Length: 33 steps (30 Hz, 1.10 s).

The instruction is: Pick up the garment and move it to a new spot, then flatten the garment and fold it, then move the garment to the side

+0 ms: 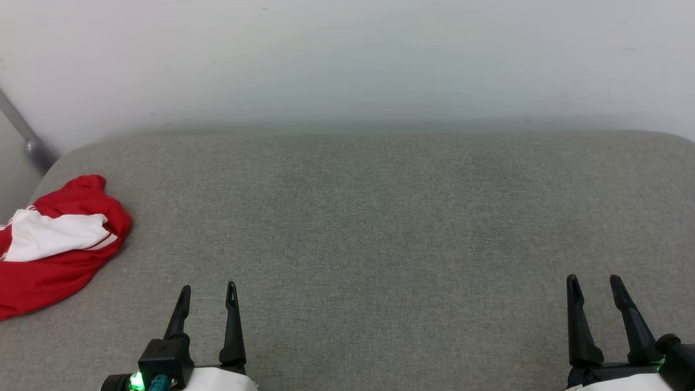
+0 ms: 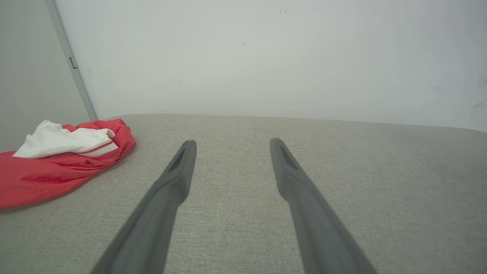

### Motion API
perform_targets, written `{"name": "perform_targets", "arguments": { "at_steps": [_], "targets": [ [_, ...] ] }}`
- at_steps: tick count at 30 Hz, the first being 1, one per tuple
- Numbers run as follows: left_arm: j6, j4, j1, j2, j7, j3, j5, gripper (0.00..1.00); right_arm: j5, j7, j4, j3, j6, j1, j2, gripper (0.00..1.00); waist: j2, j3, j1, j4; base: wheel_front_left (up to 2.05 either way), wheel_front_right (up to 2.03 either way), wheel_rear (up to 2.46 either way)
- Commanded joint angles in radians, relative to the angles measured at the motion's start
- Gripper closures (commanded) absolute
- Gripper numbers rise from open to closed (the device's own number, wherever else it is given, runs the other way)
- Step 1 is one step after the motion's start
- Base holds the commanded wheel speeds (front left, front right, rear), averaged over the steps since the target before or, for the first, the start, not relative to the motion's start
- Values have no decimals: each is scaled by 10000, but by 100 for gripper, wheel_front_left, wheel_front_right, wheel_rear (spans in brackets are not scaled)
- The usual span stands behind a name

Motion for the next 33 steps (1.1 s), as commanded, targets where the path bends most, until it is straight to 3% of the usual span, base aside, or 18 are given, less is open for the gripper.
{"name": "perform_targets", "arguments": {
  "at_steps": [1, 11, 33],
  "targets": [
    [-35, 18, 98, -13, -99, 24, 228, 0, -125, -93, -74, 17, -3, 86, -1, 0, 0, -4, 0, 6, 0, 0, 0],
    [-142, 114, 159, -126, -271, 145, 719, 0, -421, -258, -74, -9, -3, 260, 2, 0, 0, -10, 0, 50, 0, 0, 0],
    [-413, 565, 128, -173, -248, 297, 36, 0, 114, -239, 165, 62, -3, 256, 2, 0, 0, -98, 0, 43, 0, 0, 0]
  ]
}}
